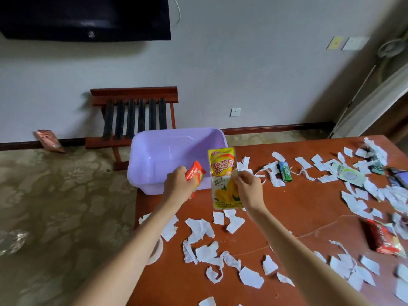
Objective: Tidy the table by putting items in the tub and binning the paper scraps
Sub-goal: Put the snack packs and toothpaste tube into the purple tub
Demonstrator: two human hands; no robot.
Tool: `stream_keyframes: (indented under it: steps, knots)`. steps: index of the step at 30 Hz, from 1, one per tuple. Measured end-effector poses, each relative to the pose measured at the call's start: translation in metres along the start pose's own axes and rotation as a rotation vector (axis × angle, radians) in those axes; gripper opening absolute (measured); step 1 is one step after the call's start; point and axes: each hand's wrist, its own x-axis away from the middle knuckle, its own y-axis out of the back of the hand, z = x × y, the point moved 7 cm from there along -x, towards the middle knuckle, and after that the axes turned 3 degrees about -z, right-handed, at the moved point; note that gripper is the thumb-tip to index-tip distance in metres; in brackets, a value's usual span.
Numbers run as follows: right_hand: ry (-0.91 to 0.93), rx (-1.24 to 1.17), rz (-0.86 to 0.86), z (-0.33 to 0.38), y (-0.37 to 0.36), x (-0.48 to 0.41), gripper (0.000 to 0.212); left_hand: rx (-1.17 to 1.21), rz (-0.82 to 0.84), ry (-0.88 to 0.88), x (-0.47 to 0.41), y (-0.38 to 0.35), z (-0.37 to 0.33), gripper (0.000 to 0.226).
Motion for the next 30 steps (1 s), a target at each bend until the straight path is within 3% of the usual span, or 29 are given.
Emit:
stream_keyframes:
  steps: [7,11,15,19,23,26,30]
  knots:
    - [0.031,-0.012,0.048,0.048,-0.034,-0.054,0.025,0.411,-0.080,0.275,-0.069,0.013,0.017,0.014]
    - [0.028,0.176,0.081,0.051,-0.060,-0.097,0.028,0.380,-0.078,0.460,-0.110,-0.011,0.051,0.032]
    - [0.015,0.424,0.181,0.030,-0.096,-0.130,0.030,0.390,-0.018,0.569,-0.137,-0.043,0.080,0.029]
    - [0.016,0.657,0.295,-0.002,-0.127,-0.144,0.037,0.266,0.074,0.587,-0.149,-0.074,0.094,0.016]
    - [0.047,0.883,0.426,-0.026,-0.145,-0.146,0.053,0.044,0.213,0.574,-0.156,-0.103,0.108,0.048]
    - [0.168,0.917,0.473,-0.024,-0.156,-0.145,0.065,-0.149,0.263,0.499,-0.159,-0.103,0.101,0.042]
    - [0.263,1.049,0.730,-0.043,-0.175,-0.138,0.065,-0.363,0.239,0.354,-0.162,-0.098,0.087,0.043]
